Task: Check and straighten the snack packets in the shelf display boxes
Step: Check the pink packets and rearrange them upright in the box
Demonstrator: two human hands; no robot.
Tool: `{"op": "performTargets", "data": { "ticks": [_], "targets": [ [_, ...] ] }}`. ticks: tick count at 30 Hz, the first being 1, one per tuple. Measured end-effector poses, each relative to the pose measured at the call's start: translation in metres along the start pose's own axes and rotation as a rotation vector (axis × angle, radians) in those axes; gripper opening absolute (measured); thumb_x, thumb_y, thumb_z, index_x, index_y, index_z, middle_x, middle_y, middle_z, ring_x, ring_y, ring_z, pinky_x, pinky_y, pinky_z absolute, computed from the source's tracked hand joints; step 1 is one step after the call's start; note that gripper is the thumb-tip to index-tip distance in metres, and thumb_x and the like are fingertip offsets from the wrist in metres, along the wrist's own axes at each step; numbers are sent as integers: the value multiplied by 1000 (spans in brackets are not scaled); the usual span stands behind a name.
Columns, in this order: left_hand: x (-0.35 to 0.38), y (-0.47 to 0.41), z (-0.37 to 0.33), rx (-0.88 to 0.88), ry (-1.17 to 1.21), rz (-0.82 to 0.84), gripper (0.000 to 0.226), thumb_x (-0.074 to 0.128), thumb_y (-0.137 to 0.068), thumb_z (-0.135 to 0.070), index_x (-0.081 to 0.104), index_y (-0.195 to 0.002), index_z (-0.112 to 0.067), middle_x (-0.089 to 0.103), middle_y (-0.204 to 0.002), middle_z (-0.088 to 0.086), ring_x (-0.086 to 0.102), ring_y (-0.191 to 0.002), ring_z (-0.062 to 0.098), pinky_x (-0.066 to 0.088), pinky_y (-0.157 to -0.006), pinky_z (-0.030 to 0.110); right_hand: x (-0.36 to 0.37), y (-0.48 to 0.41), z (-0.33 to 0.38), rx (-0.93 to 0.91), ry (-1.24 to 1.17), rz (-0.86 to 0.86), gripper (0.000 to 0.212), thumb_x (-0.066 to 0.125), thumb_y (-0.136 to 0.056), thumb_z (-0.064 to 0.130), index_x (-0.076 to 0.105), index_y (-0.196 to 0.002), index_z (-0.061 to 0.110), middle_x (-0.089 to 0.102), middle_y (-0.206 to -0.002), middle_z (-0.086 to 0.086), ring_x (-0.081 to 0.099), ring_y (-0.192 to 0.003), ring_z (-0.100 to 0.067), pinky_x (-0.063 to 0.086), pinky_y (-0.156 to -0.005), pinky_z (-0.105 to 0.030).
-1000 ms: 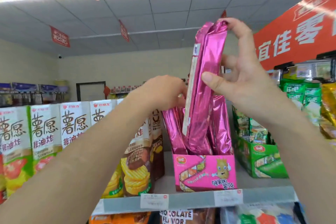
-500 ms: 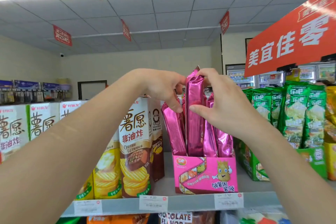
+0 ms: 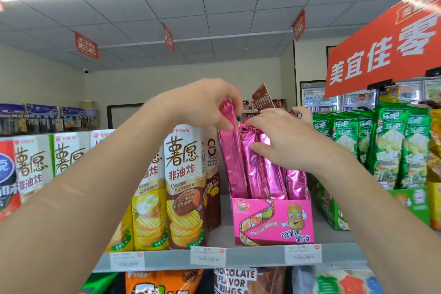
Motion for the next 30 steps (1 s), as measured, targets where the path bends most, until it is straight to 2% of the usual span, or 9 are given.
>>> {"op": "performTargets", "data": {
  "ticks": [3, 7, 13, 16, 18, 19, 22, 27, 30],
  "targets": [
    [-26, 22, 1, 7, 328, -234, 34, 71, -85, -5, 63, -109, -28, 62, -100, 5, 67, -88, 21, 57, -83, 38, 5, 7, 3, 9, -10, -4, 46, 42, -98, 42, 35, -143, 34, 42, -147, 16, 20, -145, -9, 4, -111, -63],
    [-38, 58, -7, 74, 518, -570, 44, 60, -88, 8, 57, -121, -22, 57, -116, 0, 63, -102, 14, 56, -89, 36, 1, 27, 9, 66, -109, -209, 55, 37, -100, 40, 19, -152, 34, 23, -158, 17, 7, -147, -4, 0, -116, -55],
    [-22, 105, -8, 213, 847, -878, 48, 48, -90, 6, 47, -134, -13, 53, -104, 1, 53, -93, 19, 50, -89, 49, -14, 71, 29, 73, -589, -404, 52, 40, -99, 40, 31, -149, 33, 35, -151, 20, 25, -140, 5, 23, -117, -34],
    [-2, 116, -11, 295, 1108, -869, 46, 45, -93, 4, 43, -137, -11, 56, -109, 7, 50, -93, 19, 48, -83, 40, -11, 95, 45, 49, -1147, -204, 46, 45, -92, 52, 44, -137, 48, 56, -129, 32, 50, -118, 15, 42, -93, -6],
    [13, 121, -16, 320, 1255, -842, 46, 44, -93, 3, 43, -137, -10, 57, -112, 9, 51, -94, 19, 47, -85, 35, 2, 112, 55, 64, -1338, -33, 33, 46, -86, 60, 51, -119, 65, 60, -106, 44, 57, -96, 22, 41, -72, 4],
    [21, 123, -18, 318, 1305, -831, 46, 44, -93, 3, 43, -137, -9, 57, -113, 11, 51, -95, 20, 46, -86, 34, 11, 119, 59, 97, -1421, 52, 27, 49, -83, 64, 54, -109, 70, 63, -100, 43, 60, -90, 21, 42, -68, 4],
    [43, 122, -25, 254, 1413, -786, 45, 45, -92, -3, 47, -135, -14, 59, -118, 10, 52, -100, 23, 45, -86, 35, 37, 139, 67, 146, -1683, 202, 41, 68, -71, 68, 67, -108, 51, 76, -102, 2, 73, -84, -11, 57, -70, -21],
    [59, 119, -29, 102, 1238, -727, 44, 61, -90, -41, 50, -132, -32, 64, -97, -14, 59, -87, 9, 52, -73, 22, 44, 144, 59, 156, -1672, 66, 52, 78, -69, 57, 63, -117, 42, 74, -105, -2, 73, -85, -17, 57, -67, -25],
    [62, 119, -28, 27, 1176, -726, 48, 66, -78, -46, 54, -122, -32, 70, -94, -12, 65, -86, 9, 55, -70, 25, 43, 146, 51, 209, -1528, -52, 56, 85, -63, 46, 59, -114, 43, 70, -107, 0, 72, -89, -17, 56, -68, -25]
  ]
}}
Point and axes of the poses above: each hand's wrist, its own y-axis away from the middle knuckle, its own x-axis out of the palm, z = x × y, the point moved 6 cm from there along -y, towards the middle knuckle
